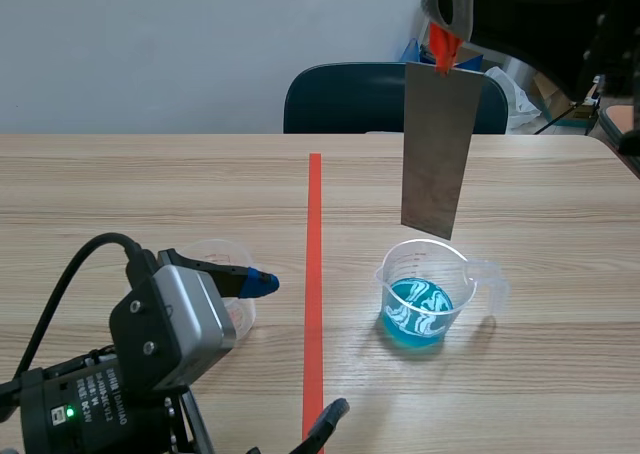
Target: Do the redox reaction experiment
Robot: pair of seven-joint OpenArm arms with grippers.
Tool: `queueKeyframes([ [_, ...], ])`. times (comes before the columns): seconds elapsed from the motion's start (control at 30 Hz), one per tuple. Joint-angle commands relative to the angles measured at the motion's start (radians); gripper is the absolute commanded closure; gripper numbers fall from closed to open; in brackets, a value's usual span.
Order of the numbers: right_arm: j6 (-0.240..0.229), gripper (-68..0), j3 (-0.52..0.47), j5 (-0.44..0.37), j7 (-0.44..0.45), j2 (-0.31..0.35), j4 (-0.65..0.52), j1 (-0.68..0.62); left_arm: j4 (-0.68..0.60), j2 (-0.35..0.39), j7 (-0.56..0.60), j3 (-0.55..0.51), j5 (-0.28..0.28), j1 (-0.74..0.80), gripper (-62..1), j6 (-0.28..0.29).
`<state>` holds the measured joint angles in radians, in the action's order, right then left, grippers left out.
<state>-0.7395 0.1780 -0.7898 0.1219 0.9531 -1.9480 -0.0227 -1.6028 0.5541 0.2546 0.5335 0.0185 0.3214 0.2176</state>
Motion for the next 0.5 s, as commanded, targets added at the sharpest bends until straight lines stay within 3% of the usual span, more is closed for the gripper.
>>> queueKeyframes([
  [0.0, -0.006, -0.6, -0.015, -0.011, 0.019, -0.001, -0.009, 0.014, -0.016, -0.003, 0.010, 0.001, -0.006, 0.002, -62.3, 0.002],
  [0.47, -0.006, -0.6, -0.015, -0.012, 0.019, 0.000, -0.009, 0.014, -0.016, -0.003, 0.051, 0.001, 0.005, 0.002, -62.3, 0.002],
])
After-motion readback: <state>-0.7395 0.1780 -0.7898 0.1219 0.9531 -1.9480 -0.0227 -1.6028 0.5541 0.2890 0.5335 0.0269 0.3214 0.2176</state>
